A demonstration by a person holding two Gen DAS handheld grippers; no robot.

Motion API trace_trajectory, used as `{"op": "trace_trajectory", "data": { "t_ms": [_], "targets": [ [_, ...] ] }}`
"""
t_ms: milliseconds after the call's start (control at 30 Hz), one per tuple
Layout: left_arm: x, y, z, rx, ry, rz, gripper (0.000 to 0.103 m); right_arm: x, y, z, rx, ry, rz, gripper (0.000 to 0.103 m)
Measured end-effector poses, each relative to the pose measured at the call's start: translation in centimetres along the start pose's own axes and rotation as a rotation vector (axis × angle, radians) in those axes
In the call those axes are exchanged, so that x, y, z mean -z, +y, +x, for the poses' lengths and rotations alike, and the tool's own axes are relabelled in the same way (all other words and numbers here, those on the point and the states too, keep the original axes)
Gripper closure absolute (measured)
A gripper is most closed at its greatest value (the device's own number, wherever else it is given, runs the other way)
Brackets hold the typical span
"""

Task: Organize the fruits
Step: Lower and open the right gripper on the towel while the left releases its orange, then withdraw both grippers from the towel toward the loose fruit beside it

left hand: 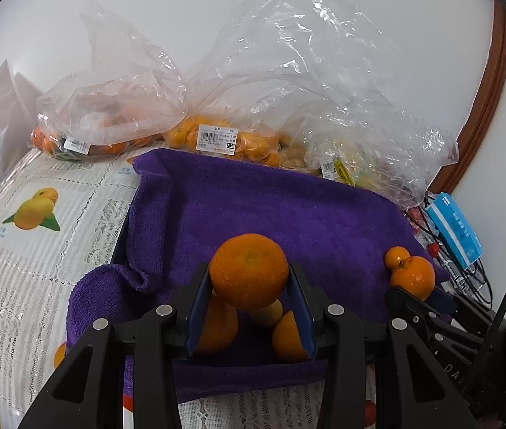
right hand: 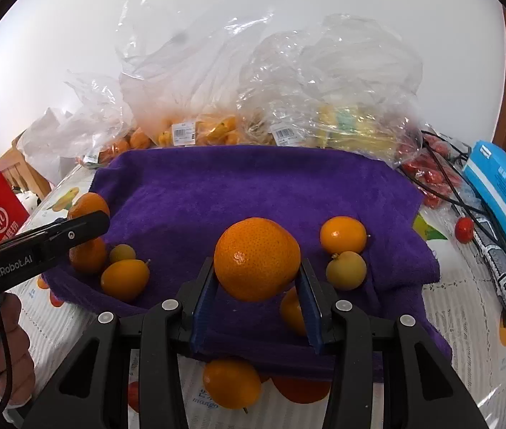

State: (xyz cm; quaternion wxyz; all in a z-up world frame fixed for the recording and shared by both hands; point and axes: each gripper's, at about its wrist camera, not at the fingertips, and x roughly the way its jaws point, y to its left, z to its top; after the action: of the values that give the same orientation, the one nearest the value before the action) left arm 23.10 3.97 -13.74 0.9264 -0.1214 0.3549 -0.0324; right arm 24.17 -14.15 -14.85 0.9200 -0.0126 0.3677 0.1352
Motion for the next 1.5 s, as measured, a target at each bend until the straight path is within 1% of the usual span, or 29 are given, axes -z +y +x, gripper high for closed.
{"op": "trace_trajectory", "data": {
  "t_ms": [300,367,700,867,933,1000,1067,1200,1367,1500],
  "targets": [
    [0.2,-0.2,0.0,0.004,-0.004,0.008,0.062,0.0,0.0,-0.1,0.005,0.001,-0.003,0.059],
    [0.2,-0.3,0.0,0.008,-0.004,0.011,0.062,0.0,0.0,-0.1,0.004,0.001,0.002,0.058],
    [0.3,-0.4,0.1,0.015,-0.006,0.016,0.062,-0.3,-0.3,-0.6,0.013,-0.024,0.009,0.058],
    [0.2,-0.1,-0.1,0.050,-0.002,-0.006,0.062,-0.6,-0.8,-1.4,0.028,-0.057,0.027,0.057],
    [0.2,0.0,-0.3,0.054,-0.014,-0.014,0.062,-0.8,-1.2,-1.6,0.027,-0.064,0.042,0.057],
    [0.1,0.1,-0.6,0.060,-0.028,-0.017,0.058,-0.9,-1.4,-1.7,0.030,-0.067,0.052,0.055],
    [0.0,0.1,-0.8,0.067,-0.034,-0.019,0.055,-0.9,-1.4,-1.8,0.033,-0.072,0.058,0.054],
    [0.0,-0.1,-0.9,0.063,-0.040,-0.014,0.055,-0.9,-1.3,-2.0,0.031,-0.074,0.061,0.053],
    [0.2,-0.3,-1.0,0.062,-0.042,-0.009,0.054,-0.8,-0.8,-2.4,0.004,-0.076,0.074,0.053],
    [0.4,-0.6,-1.2,0.066,-0.045,-0.003,0.054,-0.7,0.0,-3.2,0.009,-0.100,0.054,0.052]
  ]
}}
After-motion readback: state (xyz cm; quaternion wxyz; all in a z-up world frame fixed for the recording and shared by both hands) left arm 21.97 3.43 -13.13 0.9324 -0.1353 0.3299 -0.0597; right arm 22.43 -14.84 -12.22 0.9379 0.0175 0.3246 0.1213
